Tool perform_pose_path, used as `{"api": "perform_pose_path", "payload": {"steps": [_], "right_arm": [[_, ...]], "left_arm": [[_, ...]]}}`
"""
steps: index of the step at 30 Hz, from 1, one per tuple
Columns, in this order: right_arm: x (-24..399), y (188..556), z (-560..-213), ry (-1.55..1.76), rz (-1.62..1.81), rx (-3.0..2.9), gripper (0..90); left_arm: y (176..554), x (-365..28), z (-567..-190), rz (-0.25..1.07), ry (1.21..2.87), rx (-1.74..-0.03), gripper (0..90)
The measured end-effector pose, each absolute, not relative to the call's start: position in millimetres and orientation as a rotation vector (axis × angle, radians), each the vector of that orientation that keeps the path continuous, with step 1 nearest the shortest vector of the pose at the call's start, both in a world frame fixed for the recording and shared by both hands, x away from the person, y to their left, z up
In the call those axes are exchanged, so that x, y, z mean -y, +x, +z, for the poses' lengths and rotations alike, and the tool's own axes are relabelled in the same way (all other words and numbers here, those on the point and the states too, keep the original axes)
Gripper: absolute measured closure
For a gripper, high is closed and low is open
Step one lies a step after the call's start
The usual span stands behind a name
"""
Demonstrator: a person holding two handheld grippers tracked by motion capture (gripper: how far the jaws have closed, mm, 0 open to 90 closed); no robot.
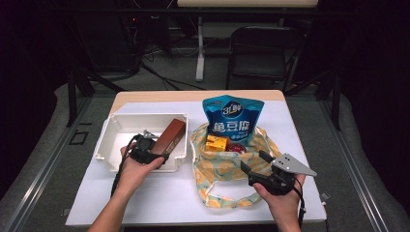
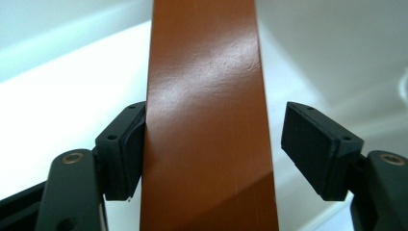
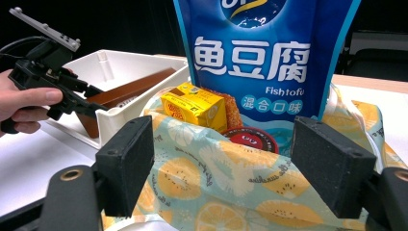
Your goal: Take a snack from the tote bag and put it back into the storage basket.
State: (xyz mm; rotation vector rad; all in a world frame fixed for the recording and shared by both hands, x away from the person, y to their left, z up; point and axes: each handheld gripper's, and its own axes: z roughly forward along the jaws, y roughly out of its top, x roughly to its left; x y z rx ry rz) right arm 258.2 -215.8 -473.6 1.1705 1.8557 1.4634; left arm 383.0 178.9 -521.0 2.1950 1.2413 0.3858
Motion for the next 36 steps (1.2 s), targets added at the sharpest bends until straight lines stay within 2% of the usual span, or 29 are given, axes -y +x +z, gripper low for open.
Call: {"api": "perform_pose_path", "payload": {"steps": [8,10,14,16,19,20,21,22,25,36], "right_arm": [[217.1,257.5,-473.2,1.175,1.461,-1.852,23.2],[217.0,257.7,-473.5,1.173,1.464,-1.855,23.2],[215.6,258.2,-474.5,1.171,1.465,-1.859,23.2],[215.1,258.5,-474.9,1.172,1.462,-1.864,23.2],[214.2,258.6,-475.4,1.174,1.465,-1.865,23.3],[214.1,258.6,-475.6,1.174,1.464,-1.867,23.3],[214.1,258.6,-475.6,1.174,1.464,-1.867,23.3],[213.9,258.6,-475.7,1.175,1.464,-1.869,23.3],[213.5,258.9,-476.2,1.175,1.462,-1.875,23.3],[217.7,260.0,-478.7,1.193,1.461,-1.867,23.5]], "left_arm": [[369.4,-187.0,-514.1,0.422,2.143,-1.206,28.3],[359.2,-194.7,-506.2,0.451,2.078,-1.201,32.8],[345.0,-205.0,-500.2,0.476,2.019,-1.207,52.4],[337.8,-208.9,-500.1,0.493,1.995,-1.204,67.7],[330.7,-212.9,-502.0,0.45,1.972,-1.186,87.3],[328.9,-213.0,-502.6,0.425,1.974,-1.18,90.0],[328.9,-213.0,-502.6,0.425,1.974,-1.18,90.0],[326.6,-210.8,-504.3,0.371,1.978,-1.163,90.0],[322.9,-201.1,-510.1,0.358,2.011,-1.144,90.0],[341.1,-213.1,-521.7,0.442,1.996,-1.288,90.0]]}}
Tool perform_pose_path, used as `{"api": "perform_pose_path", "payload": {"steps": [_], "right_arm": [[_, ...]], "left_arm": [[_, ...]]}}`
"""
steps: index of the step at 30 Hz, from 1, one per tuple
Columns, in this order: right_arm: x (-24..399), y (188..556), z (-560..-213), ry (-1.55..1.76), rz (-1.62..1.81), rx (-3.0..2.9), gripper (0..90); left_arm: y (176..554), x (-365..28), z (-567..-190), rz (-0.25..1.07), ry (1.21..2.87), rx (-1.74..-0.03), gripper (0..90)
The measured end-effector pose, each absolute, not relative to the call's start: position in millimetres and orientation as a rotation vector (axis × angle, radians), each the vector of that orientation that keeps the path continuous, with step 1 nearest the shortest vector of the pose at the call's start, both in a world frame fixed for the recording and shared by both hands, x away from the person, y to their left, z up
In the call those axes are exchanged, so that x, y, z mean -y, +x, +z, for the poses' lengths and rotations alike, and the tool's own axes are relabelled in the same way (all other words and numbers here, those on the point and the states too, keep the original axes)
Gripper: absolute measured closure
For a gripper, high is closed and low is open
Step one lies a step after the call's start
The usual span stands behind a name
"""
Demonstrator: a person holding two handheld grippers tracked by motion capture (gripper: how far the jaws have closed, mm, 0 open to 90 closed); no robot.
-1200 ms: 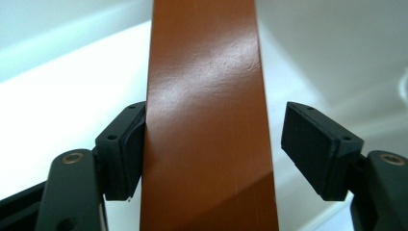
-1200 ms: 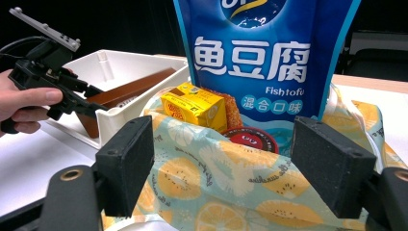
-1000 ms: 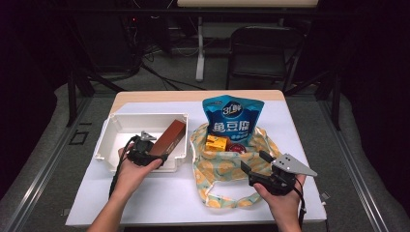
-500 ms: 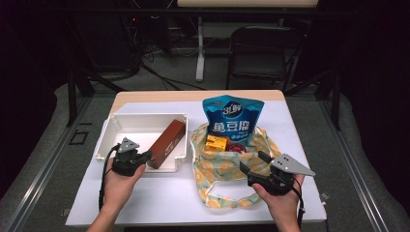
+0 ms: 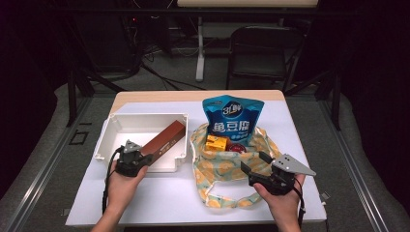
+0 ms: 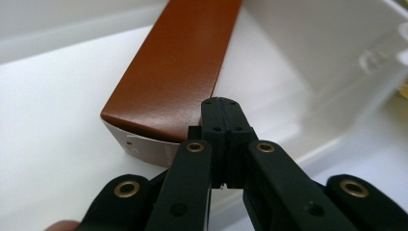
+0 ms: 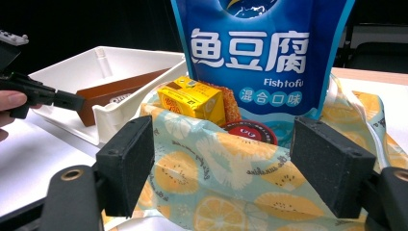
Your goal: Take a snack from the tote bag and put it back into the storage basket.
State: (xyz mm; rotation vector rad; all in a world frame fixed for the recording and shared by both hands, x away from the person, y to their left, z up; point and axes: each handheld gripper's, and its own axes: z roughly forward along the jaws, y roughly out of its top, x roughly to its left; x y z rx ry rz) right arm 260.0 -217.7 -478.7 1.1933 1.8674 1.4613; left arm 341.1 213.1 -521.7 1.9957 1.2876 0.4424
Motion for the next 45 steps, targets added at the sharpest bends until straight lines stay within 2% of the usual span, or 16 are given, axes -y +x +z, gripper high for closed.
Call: {"api": "perform_pose_path", "payload": {"steps": [11,19,29,45], "right_arm": [[216.9,261.8,-480.9,1.197,1.456,-1.873,23.5],[220.1,262.9,-482.0,1.206,1.455,-1.869,23.6],[222.1,263.5,-482.1,1.215,1.456,-1.854,23.7],[224.7,265.6,-483.0,1.219,1.445,-1.855,24.2]], "left_arm": [[376.0,-227.0,-527.5,0.475,1.907,-1.419,90.0],[393.1,-228.9,-537.7,0.447,1.833,-1.484,89.9],[410.6,-220.8,-531.8,0.481,1.829,-1.492,88.7],[428.0,-213.8,-535.6,0.447,1.825,-1.504,85.5]]}}
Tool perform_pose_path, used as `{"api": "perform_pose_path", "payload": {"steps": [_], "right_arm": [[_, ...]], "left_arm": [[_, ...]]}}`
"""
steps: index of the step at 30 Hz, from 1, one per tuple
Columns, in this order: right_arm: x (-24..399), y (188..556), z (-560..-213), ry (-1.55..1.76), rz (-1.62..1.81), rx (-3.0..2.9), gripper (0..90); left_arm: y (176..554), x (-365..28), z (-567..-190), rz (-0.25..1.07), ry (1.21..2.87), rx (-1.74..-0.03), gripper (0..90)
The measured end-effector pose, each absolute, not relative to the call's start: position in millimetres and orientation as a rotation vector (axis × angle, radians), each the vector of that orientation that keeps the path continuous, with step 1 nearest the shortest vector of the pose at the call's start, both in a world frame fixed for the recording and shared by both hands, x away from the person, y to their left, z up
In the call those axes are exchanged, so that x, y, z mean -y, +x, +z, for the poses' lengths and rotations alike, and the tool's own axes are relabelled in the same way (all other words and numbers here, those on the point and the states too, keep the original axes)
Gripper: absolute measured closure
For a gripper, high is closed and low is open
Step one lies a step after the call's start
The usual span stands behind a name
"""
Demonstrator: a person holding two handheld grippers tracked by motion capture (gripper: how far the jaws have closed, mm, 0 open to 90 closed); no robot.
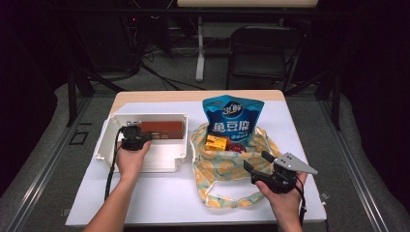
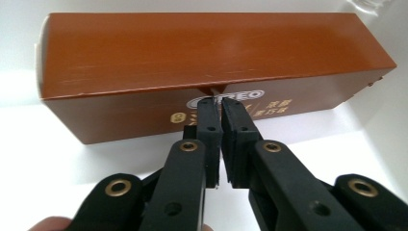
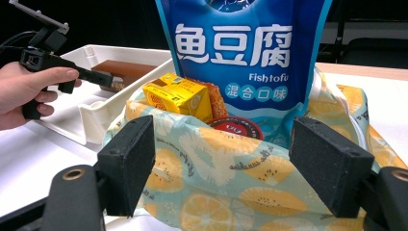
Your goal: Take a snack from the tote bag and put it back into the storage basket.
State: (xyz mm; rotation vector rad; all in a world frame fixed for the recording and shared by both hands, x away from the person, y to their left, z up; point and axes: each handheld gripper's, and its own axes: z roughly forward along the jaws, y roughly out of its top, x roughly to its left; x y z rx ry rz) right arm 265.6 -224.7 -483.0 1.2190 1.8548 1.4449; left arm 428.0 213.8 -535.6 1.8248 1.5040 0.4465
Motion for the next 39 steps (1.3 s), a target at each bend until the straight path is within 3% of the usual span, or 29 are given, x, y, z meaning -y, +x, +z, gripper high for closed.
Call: {"api": "perform_pose_path", "payload": {"steps": [10,14,19,20,25,39], "right_arm": [[224.7,266.1,-483.6,1.22,1.442,-1.857,25.0],[225.6,266.9,-483.4,1.223,1.444,-1.857,26.4],[227.7,271.1,-483.4,1.219,1.463,-1.858,35.2],[229.1,273.8,-482.2,1.219,1.453,-1.864,39.7],[229.5,282.8,-480.8,1.225,1.453,-1.864,46.0],[234.2,319.2,-480.6,1.278,1.331,-1.875,51.8]], "left_arm": [[429.3,-212.2,-534.7,0.43,1.823,-1.493,82.8],[421.8,-211.1,-530.2,0.443,1.82,-1.465,71.9],[406.4,-212.7,-520.1,0.472,1.794,-1.391,59.3],[400.5,-212.7,-516.5,0.486,1.79,-1.36,52.2],[386.9,-214.2,-508.0,0.491,1.78,-1.312,43.2],[351.0,-221.2,-511.8,0.45,1.773,-1.226,37.8]]}}
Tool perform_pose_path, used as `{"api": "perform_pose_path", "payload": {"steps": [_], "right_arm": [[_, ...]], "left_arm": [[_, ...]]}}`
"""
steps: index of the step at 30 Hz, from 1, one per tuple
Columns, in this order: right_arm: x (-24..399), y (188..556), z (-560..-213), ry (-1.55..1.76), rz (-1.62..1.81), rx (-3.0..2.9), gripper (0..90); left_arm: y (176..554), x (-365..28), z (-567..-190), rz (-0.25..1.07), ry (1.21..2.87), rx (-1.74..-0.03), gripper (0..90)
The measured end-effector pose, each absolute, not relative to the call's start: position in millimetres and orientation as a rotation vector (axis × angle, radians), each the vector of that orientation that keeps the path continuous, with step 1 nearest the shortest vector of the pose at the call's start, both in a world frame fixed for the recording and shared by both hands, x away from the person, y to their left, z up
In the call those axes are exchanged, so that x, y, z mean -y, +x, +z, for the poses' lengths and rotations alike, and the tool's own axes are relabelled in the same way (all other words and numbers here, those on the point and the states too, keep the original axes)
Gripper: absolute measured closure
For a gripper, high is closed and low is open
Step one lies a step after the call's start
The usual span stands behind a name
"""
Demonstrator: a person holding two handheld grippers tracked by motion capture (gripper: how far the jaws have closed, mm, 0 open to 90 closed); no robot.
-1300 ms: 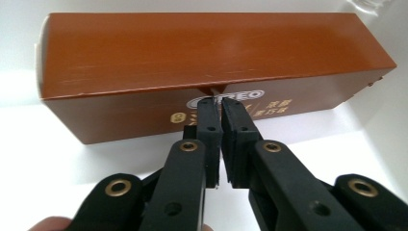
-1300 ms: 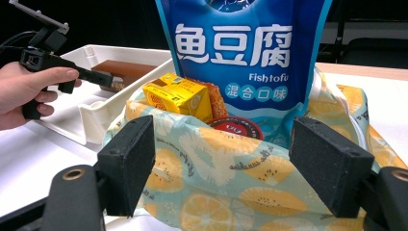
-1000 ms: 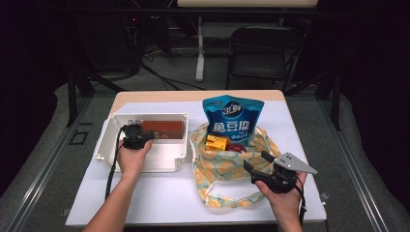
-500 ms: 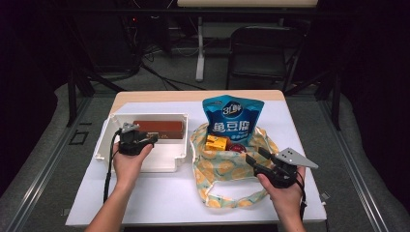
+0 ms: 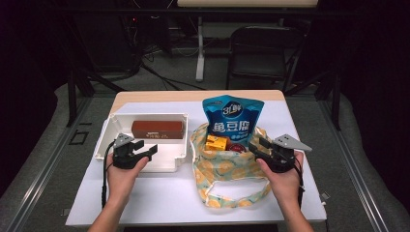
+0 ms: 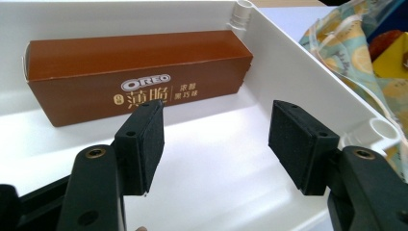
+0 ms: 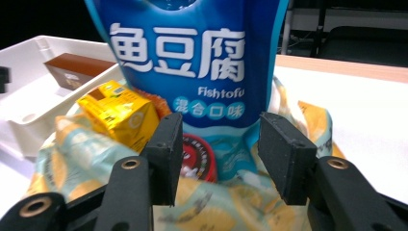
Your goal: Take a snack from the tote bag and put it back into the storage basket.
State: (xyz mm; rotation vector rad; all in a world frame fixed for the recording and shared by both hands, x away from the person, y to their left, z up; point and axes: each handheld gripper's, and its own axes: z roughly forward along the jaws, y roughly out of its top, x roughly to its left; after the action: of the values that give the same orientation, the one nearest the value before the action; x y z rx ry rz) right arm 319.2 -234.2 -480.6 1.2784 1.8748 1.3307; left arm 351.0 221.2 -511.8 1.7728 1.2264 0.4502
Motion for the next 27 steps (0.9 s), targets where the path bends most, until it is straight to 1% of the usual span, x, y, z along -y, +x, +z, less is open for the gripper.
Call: {"api": "perform_pose_path", "payload": {"steps": [1,2,9,10,11,13,15,18,20,23,27], "right_arm": [[233.9,321.8,-480.3,1.277,1.328,-1.872,53.0],[234.1,324.2,-479.5,1.278,1.321,-1.878,56.8],[233.3,340.3,-475.7,1.297,1.305,-1.862,56.5],[233.1,342.4,-475.7,1.304,1.295,-1.856,56.9],[232.6,348.0,-475.7,1.299,1.275,-1.854,60.8],[232.1,349.6,-475.7,1.293,1.267,-1.853,60.7],[231.1,357.5,-475.6,1.3,1.264,-1.866,57.5],[230.7,363.1,-474.0,1.292,1.293,-1.857,55.1],[229.5,365.0,-471.9,1.287,1.313,-1.842,49.5],[227.1,368.8,-468.2,1.284,1.31,-1.84,44.6],[223.0,376.8,-464.9,1.287,1.299,-1.848,43.7]], "left_arm": [[349.3,-221.4,-512.1,0.447,1.768,-1.224,37.8],[347.3,-221.6,-512.0,0.444,1.771,-1.221,37.9],[335.8,-215.6,-512.7,0.419,1.789,-1.169,38.0],[334.5,-214.1,-512.5,0.417,1.79,-1.163,38.0],[333.7,-213.3,-512.0,0.42,1.79,-1.157,38.0],[331.7,-213.1,-510.9,0.408,1.779,-1.155,38.0],[329.6,-213.5,-510.2,0.407,1.775,-1.147,38.0],[328.5,-214.9,-509.0,0.404,1.772,-1.142,38.0],[328.4,-215.3,-508.7,0.407,1.764,-1.143,38.1],[328.8,-216.8,-508.4,0.409,1.762,-1.143,38.2],[329.5,-216.4,-509.8,0.404,1.772,-1.143,38.2]]}}
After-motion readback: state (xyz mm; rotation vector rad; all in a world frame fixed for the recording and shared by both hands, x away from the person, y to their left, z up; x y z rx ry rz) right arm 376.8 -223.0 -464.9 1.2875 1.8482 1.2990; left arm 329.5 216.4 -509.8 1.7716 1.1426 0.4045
